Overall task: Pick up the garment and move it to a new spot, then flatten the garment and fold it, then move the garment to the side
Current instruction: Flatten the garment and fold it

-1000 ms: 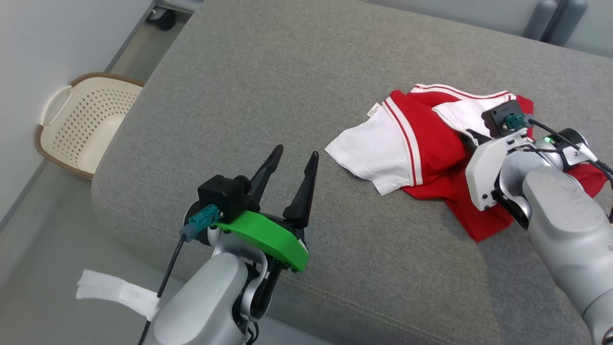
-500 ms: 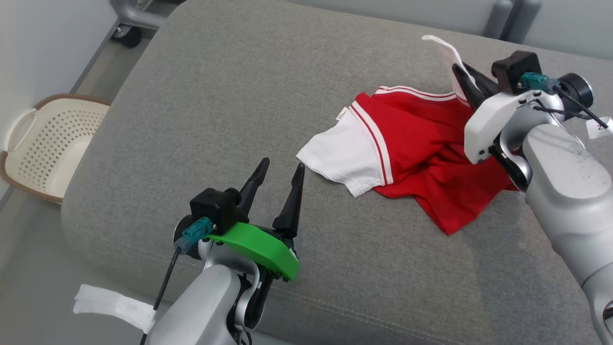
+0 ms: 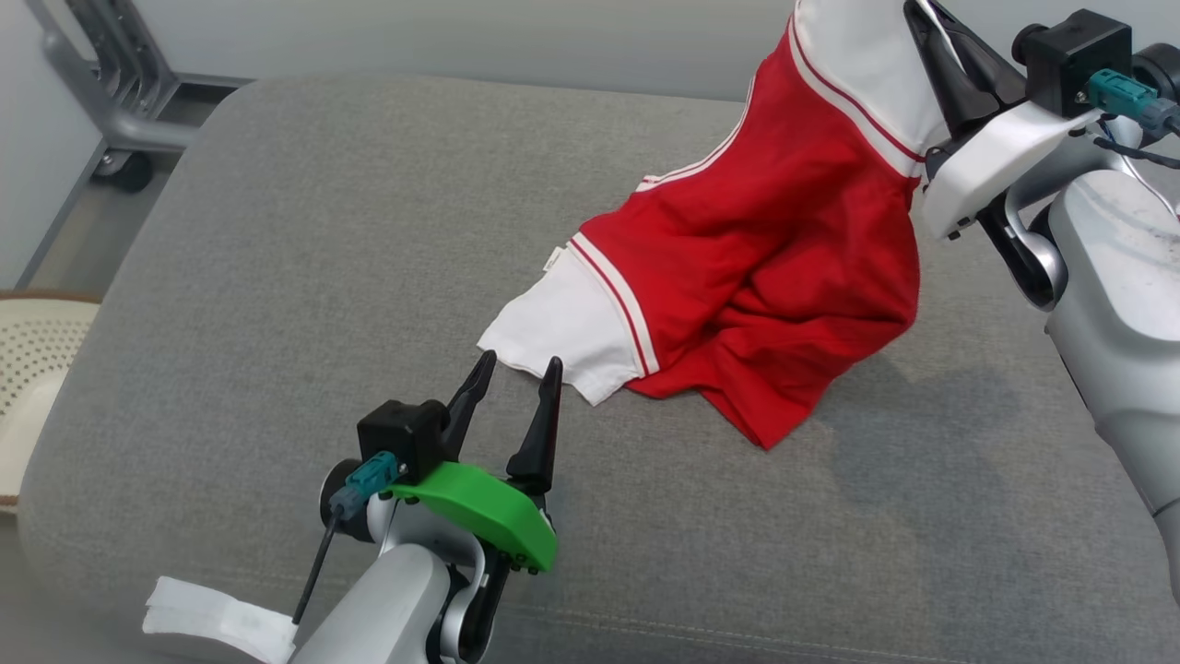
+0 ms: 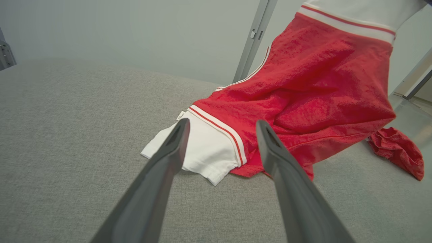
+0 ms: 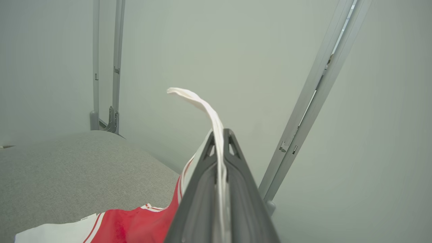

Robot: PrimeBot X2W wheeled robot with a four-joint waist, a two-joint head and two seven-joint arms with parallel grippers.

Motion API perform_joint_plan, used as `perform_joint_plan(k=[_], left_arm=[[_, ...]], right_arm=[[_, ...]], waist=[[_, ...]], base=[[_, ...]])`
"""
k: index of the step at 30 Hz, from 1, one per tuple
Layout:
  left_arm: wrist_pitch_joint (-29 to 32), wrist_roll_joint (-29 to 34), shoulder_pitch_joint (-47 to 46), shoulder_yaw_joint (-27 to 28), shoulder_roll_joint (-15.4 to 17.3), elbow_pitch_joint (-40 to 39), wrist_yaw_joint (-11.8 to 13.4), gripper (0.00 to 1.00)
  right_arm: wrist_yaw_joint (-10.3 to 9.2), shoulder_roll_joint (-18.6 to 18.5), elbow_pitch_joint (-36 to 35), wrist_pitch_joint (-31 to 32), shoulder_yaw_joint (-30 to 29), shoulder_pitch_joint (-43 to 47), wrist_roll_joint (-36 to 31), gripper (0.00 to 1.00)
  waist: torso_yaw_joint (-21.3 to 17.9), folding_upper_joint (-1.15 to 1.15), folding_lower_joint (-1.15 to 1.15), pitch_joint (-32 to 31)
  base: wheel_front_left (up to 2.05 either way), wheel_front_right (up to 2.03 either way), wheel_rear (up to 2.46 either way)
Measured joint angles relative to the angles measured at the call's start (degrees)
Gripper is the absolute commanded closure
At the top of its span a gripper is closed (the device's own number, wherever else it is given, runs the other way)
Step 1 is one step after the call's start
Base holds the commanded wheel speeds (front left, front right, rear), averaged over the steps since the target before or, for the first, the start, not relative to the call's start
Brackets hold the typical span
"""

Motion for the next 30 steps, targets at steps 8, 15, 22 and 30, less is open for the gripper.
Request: perform_joint_plan(k=[8,15,22,30], left_arm=[[0.0,0.63,1.03,0.87,0.04,1.35,0.01,0.0],[0.0,0.63,1.65,1.14,0.05,1.27,0.09,0.0],[0.0,0.63,1.71,0.92,0.08,0.66,0.1,0.0],[0.0,0.53,1.69,0.15,0.1,-1.12,0.1,0.0]], right_arm=[[0.0,-1.01,-5.78,-0.16,-0.32,0.7,3.46,1.0],[0.01,-1.94,-7.17,-0.18,-1.88,4.25,5.94,1.0],[-0.98,-8.23,-8.27,-0.18,-7.64,3.67,6.19,1.0],[-1.01,-10.77,-11.01,-0.18,-8.65,-4.15,5.82,1.0]], waist=[[-5.86,0.0,0.0,-2.88],[-9.3,0.0,0.0,-4.07],[-11.69,0.0,0.0,-4.77],[-11.2,0.0,0.0,-4.68]], base=[[0.0,0.0,0.0],[0.0,0.0,0.0],[0.0,0.0,0.0],[0.0,0.0,0.0]])
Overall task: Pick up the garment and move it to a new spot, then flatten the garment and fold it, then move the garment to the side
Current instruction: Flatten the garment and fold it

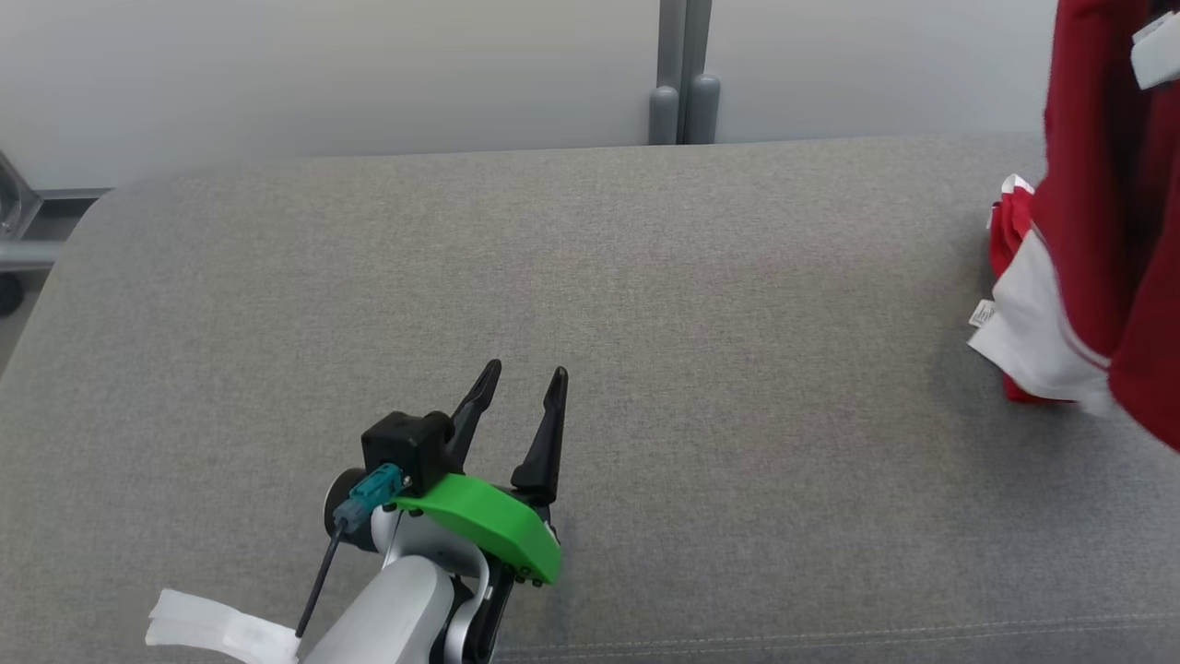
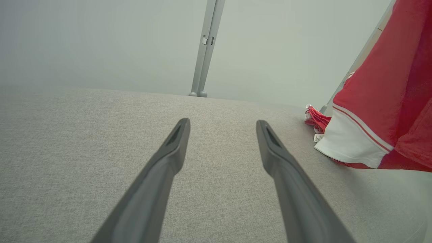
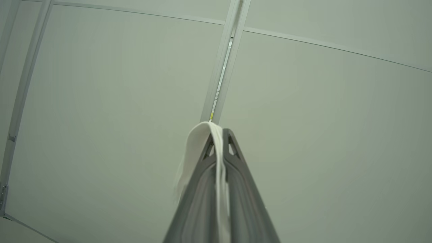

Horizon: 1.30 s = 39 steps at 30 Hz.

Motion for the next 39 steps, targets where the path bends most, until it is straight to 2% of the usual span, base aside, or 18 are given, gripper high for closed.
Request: perform_joint_plan(k=[6,10,13,16,21,25,29,32,36,37,38,39], left_arm=[[0.0,-0.18,-0.05,-1.21,0.02,-0.19,0.0,0.0],[0.0,-0.26,-0.18,-1.65,0.04,-0.34,0.0,0.0],[0.0,-0.63,-0.3,-1.66,0.05,-0.6,0.0,0.0],[0.0,-0.66,-0.37,-1.21,0.04,-0.78,0.0,0.0],[0.0,-0.37,-0.37,1.81,0.07,-0.73,0.07,0.0],[0.0,-0.37,-0.38,3.12,0.18,-0.71,0.07,0.0],[0.0,0.12,-0.37,5.5,0.29,-0.77,0.08,0.0],[0.0,0.6,-0.36,6.76,0.36,-0.76,0.08,0.0],[0.0,1.23,-0.35,7.09,0.3,-0.53,0.08,0.0],[0.0,1.41,-0.35,7.05,0.29,-0.38,0.08,0.0],[0.0,1.43,-0.33,7.02,0.29,-0.21,0.08,0.0],[0.0,1.45,-0.32,6.99,0.29,-0.08,0.08,0.0]], right_arm=[[0.42,1.77,2.24,2.4,3.88,-1.33,-0.3,1.0],[0.92,1.34,3.81,3.67,5.92,-4.19,-1.08,1.0],[0.97,2.12,4.75,5.13,9.53,-4.05,-1.05,1.0],[1.01,4.98,3.94,5.72,15.18,-1.67,0.14,1.0],[1.11,12.07,0.79,5.81,23.96,-0.21,3.64,1.0],[1.1,13.33,0.3,6.32,32.36,1.85,6.58,1.0],[1.11,16.37,-0.22,6.67,39.44,7.27,10.15,1.0],[1.11,18.05,0.37,6.24,41.63,10.65,12.21,1.0],[1.11,17.79,3.35,4.66,42.23,13.1,13.3,1.0],[1.11,17.7,4.21,4.21,42.27,13.64,13.44,0.95],[1.11,17.68,4.99,3.94,42.44,14.05,13.44,0.78],[1.11,17.7,5.7,3.71,42.67,14.33,13.44,0.67]], waist=[[2.23,0.0,0.0,0.39],[4.36,0.0,0.0,0.64],[6.17,0.0,0.0,0.8],[8.06,0.0,0.0,0.97],[10.43,0.0,0.0,1.84],[11.16,0.0,0.0,2.67],[10.94,0.0,0.0,3.25],[10.35,0.0,0.0,3.58],[9.7,0.0,0.0,3.99],[9.61,0.0,0.0,4.06],[9.52,0.0,0.0,4.09],[9.44,0.0,0.0,4.11]], base=[[0.0,0.0,0.0],[0.0,0.0,0.0],[0.0,0.0,0.0],[0.0,0.0,0.0],[0.0,0.0,0.0],[0.0,0.0,0.0],[0.0,0.0,0.0],[0.0,0.0,0.0],[0.0,0.0,0.0],[0.0,0.0,0.0],[0.0,0.0,0.0],[0.0,0.0,0.0]])
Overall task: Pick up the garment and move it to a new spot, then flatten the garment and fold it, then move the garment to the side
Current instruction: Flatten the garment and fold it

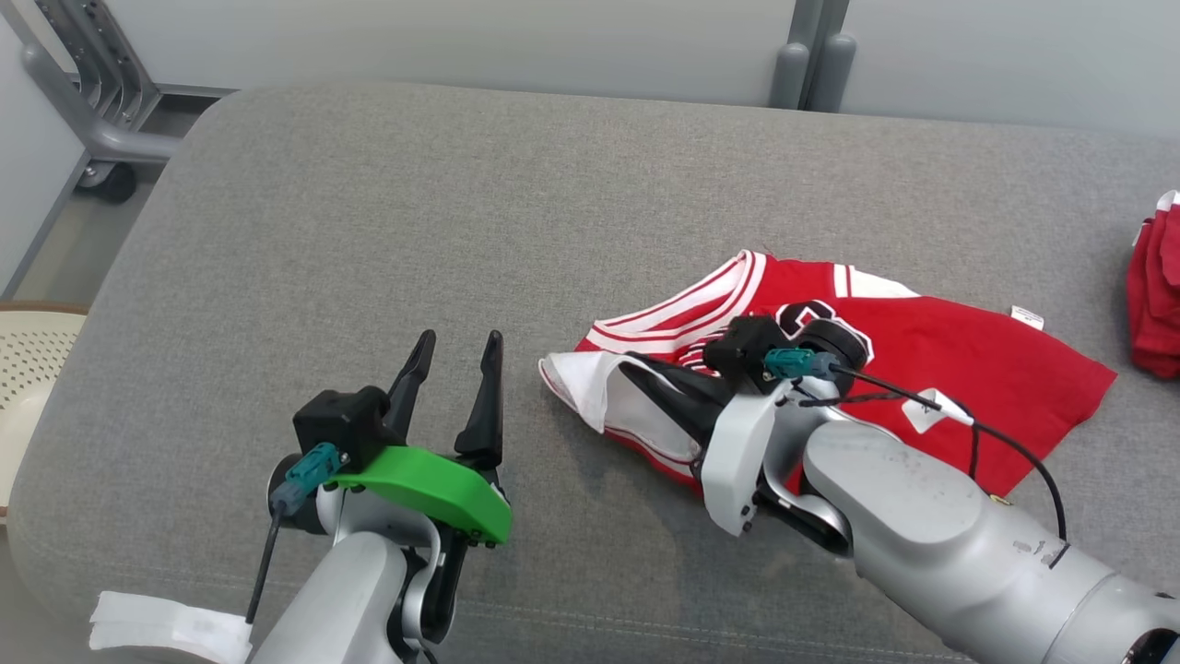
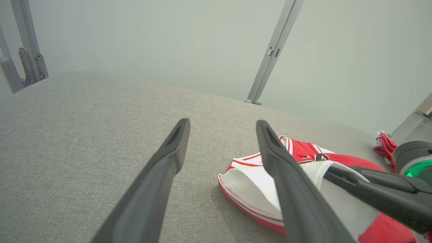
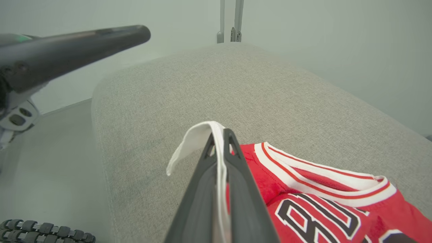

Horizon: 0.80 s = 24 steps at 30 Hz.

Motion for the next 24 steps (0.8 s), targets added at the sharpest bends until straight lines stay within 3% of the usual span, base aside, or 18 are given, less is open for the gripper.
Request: perform_joint_plan(k=[1,2,3,13,20,24], left_arm=[[0.0,0.07,0.01,-0.01,0.0,0.15,0.0,0.0],[0.0,0.07,0.02,-0.05,0.0,0.35,0.0,0.0],[-0.01,0.08,0.05,-0.07,0.0,0.51,0.0,0.0],[-0.01,0.41,1.75,-0.22,0.0,3.04,0.0,0.0],[2.05,-0.54,6.19,-2.08,0.05,7.04,-0.03,0.0],[4.42,-0.54,8.28,-3.15,0.85,10.06,-0.04,0.0]], right_arm=[[0.0,0.08,0.62,-0.14,0.07,0.32,0.18,0.53],[-0.01,0.24,1.25,-0.23,0.18,0.73,0.51,0.13],[0.0,0.41,1.81,-0.52,0.42,1.19,0.73,0.0],[0.0,2.56,1.43,-2.54,4.63,4.65,2.15,0.0],[-0.34,-1.81,1.47,-3.68,-2.32,5.6,2.37,0.0],[-3.42,-4.69,-0.74,-3.7,-9.2,5.75,3.45,0.0]], waist=[[-0.09,0.0,0.0,0.01],[-0.18,0.0,0.0,0.0],[-0.28,0.0,0.0,-0.01],[-2.05,0.0,0.0,-1.0],[-3.98,0.0,0.0,-1.83],[-5.95,0.0,0.0,-2.1]], base=[[0.0,0.0,0.0],[0.0,0.0,0.0],[0.0,0.0,0.0],[0.0,0.0,0.0],[0.0,0.0,0.0],[0.0,0.0,0.0]])
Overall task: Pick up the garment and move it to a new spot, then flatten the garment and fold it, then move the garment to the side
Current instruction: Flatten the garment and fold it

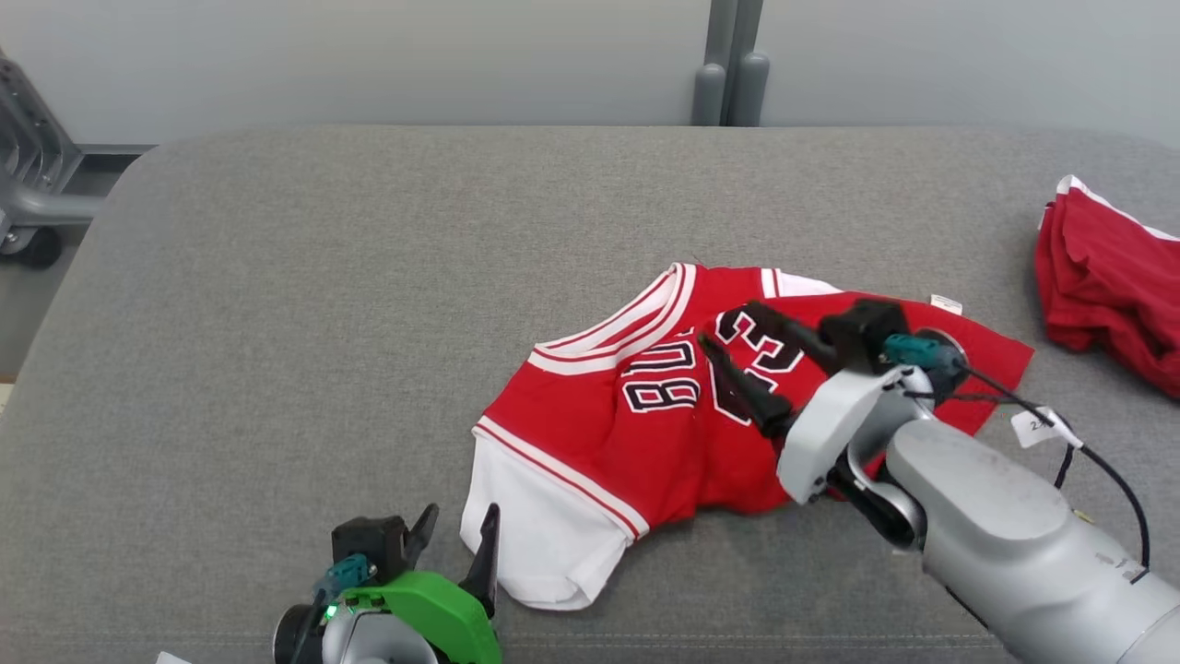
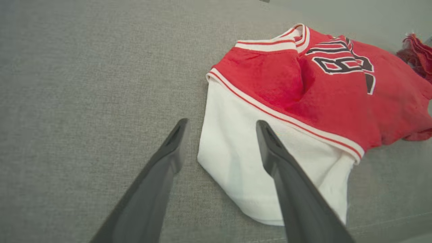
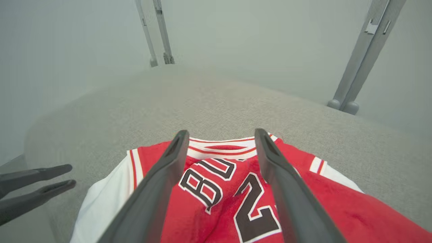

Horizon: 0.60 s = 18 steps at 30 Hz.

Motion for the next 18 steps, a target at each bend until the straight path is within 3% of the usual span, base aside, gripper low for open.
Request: perform_joint_plan(k=[6,16,17,18], left_arm=[[1.19,-0.3,1.36,0.37,0.87,3.68,0.0,0.0],[1.45,-0.53,1.37,1.04,1.13,6.54,0.0,0.0],[1.45,-0.53,1.35,0.98,1.13,6.78,0.0,0.04],[1.45,-0.53,1.32,0.93,1.11,7.0,0.0,0.18]], right_arm=[[-2.93,-1.05,-7.04,-0.01,-8.76,0.51,-0.03,0.0],[-4.02,-3.09,-12.54,-0.07,-15.15,5.24,-1.93,0.0],[-4.3,-3.31,-12.93,-0.08,-15.69,5.86,-2.08,0.0],[-4.43,-3.49,-13.36,-0.08,-16.18,6.46,-2.3,0.0]], waist=[[-2.62,0.0,0.0,0.0],[-6.12,0.0,0.0,0.63],[-6.41,0.0,0.0,0.73],[-6.65,0.0,0.0,0.84]], base=[[0.0,0.0,0.0],[0.0,0.0,0.0],[0.0,0.0,0.0],[0.0,0.0,0.0]])
